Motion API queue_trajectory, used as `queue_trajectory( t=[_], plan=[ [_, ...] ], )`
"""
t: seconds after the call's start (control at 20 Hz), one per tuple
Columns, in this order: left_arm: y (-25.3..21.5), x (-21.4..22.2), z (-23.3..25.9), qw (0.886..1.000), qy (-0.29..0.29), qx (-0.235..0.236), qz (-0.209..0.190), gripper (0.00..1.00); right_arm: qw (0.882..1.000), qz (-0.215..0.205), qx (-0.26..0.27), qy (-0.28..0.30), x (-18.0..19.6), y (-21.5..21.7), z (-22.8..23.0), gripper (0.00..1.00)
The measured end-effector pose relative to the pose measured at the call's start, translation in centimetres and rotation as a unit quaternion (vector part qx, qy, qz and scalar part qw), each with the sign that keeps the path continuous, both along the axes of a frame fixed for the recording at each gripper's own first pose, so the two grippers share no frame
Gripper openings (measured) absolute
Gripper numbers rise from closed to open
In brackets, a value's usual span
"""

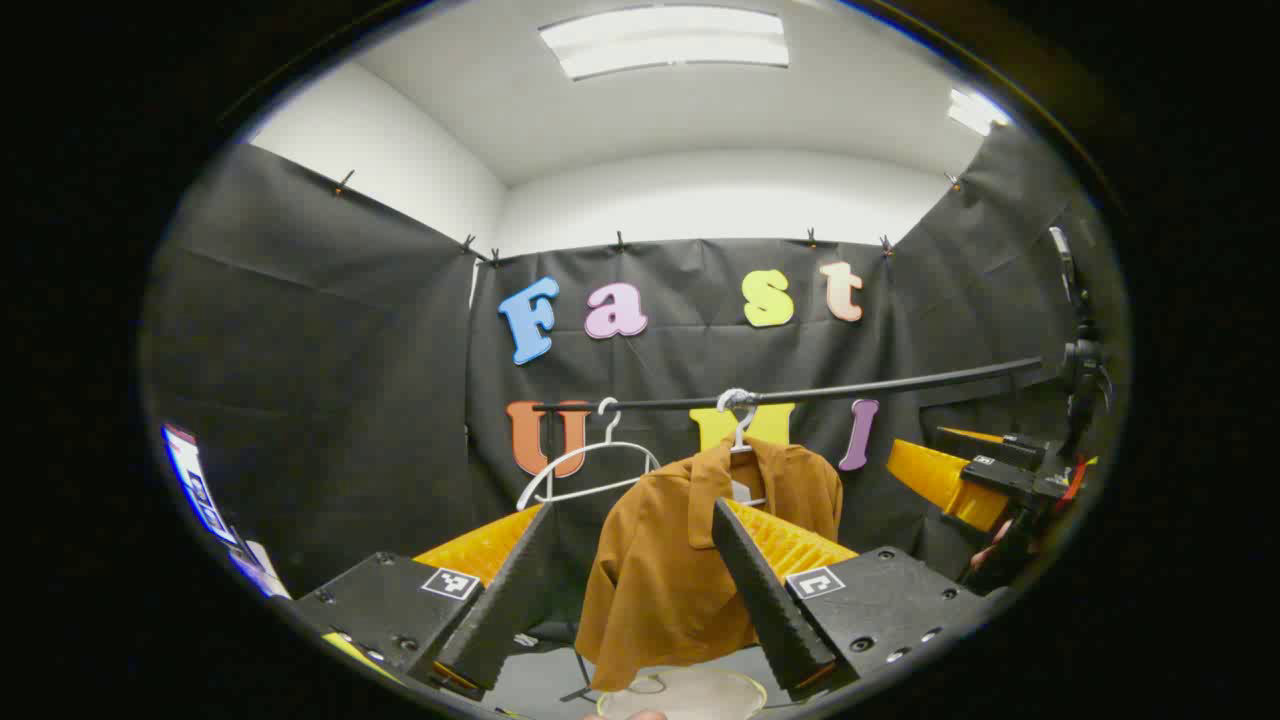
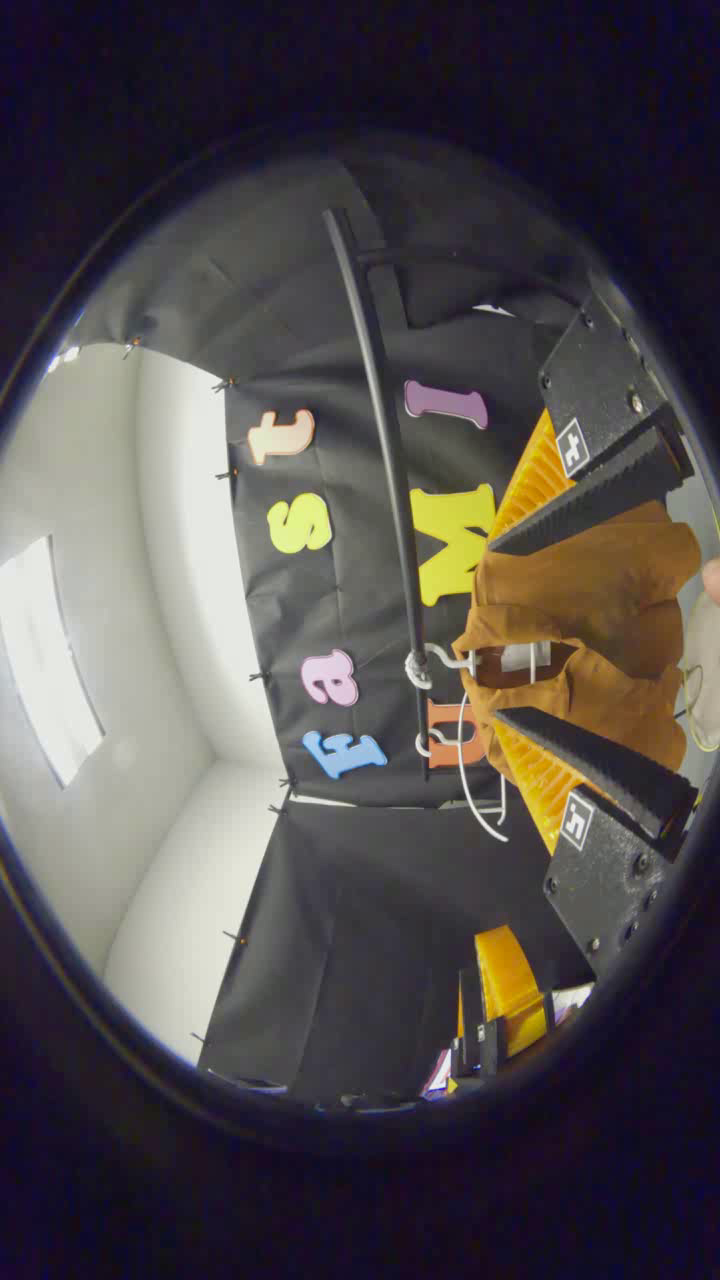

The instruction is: Grasp the clothes on the hanger with both hands and then place them into the laundry hamper below.

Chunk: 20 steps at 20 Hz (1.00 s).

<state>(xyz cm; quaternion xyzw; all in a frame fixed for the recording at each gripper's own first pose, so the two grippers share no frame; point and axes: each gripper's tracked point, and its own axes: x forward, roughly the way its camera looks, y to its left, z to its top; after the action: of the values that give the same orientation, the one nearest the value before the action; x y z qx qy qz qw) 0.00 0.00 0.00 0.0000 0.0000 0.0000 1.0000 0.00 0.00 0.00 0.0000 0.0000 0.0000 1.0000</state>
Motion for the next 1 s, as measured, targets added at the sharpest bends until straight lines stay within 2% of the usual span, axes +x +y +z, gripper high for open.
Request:
queue_trajectory(
  t=[0.1, 0.45, 0.95, 1.0],
  plan=[
    [0.6, 0.4, 0.0, 1.0, 0.0, -0.005, 0.003, 1.0, 1.0, -0.006, -0.003, 0.003, 0.3, -0.1, -0.1, 0.96],
    [1.7, 0.6, -0.3, 1.0, -0.001, -0.004, 0.007, 1.0, 1.0, -0.005, -0.004, 0.012, 1.2, 0.9, -0.9, 0.96],
    [1.1, 1.0, -0.4, 1.0, -0.005, -0.006, -0.006, 1.0, 1.0, -0.012, -0.012, 0.021, 1.2, 0.7, -1.1, 0.96],
    [1.0, 1.1, -0.6, 1.0, -0.004, -0.007, -0.007, 1.0, 1.0, -0.015, -0.011, 0.025, 1.3, 0.6, -1.3, 0.99]
  ],
)
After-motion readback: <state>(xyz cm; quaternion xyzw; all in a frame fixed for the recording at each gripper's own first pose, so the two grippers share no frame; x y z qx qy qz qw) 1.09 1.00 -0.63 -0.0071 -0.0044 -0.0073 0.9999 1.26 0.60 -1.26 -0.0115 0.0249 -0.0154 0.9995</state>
